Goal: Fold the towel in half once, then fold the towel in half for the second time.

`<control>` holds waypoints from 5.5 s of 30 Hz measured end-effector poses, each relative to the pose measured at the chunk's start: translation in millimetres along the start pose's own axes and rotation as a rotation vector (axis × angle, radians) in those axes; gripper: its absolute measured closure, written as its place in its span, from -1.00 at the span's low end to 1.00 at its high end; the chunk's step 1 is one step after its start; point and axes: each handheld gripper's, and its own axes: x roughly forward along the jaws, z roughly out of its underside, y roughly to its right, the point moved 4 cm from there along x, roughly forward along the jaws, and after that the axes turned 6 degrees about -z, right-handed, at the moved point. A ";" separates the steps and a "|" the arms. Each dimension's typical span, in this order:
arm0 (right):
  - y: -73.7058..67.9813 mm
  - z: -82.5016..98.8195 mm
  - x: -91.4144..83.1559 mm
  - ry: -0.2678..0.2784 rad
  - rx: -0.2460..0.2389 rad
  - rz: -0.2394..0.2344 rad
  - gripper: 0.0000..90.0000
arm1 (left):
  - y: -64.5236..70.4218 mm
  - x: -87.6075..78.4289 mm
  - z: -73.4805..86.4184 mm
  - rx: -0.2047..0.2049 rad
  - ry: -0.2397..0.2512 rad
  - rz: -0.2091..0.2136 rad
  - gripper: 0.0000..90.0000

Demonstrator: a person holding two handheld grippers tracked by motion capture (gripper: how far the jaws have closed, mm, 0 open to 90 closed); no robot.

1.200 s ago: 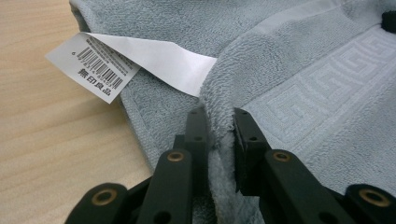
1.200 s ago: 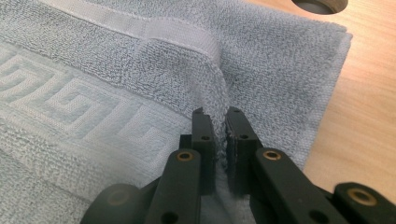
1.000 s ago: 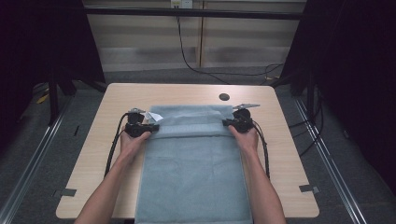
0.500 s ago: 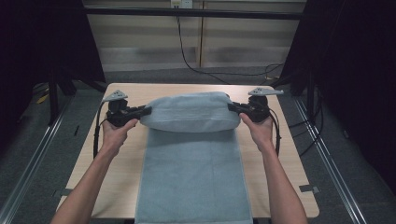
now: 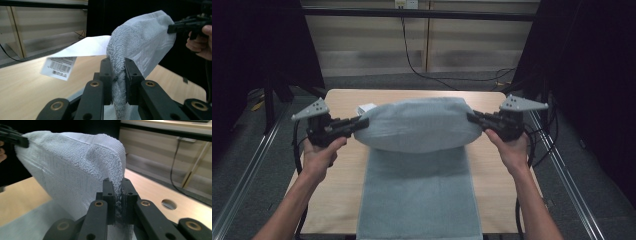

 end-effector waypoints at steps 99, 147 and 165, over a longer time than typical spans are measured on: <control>-50.6 152.3 10.0 -0.274 0.101 -0.129 0.42 | 18.4 31.7 130.5 -0.006 -0.299 0.079 0.31; -63.9 177.0 51.1 -0.435 0.107 -0.163 0.03 | 14.3 20.9 161.3 0.016 -0.415 0.020 0.20; 43.8 150.4 65.3 -0.296 0.199 0.006 0.14 | -53.7 70.9 113.4 -0.075 -0.338 -0.116 0.09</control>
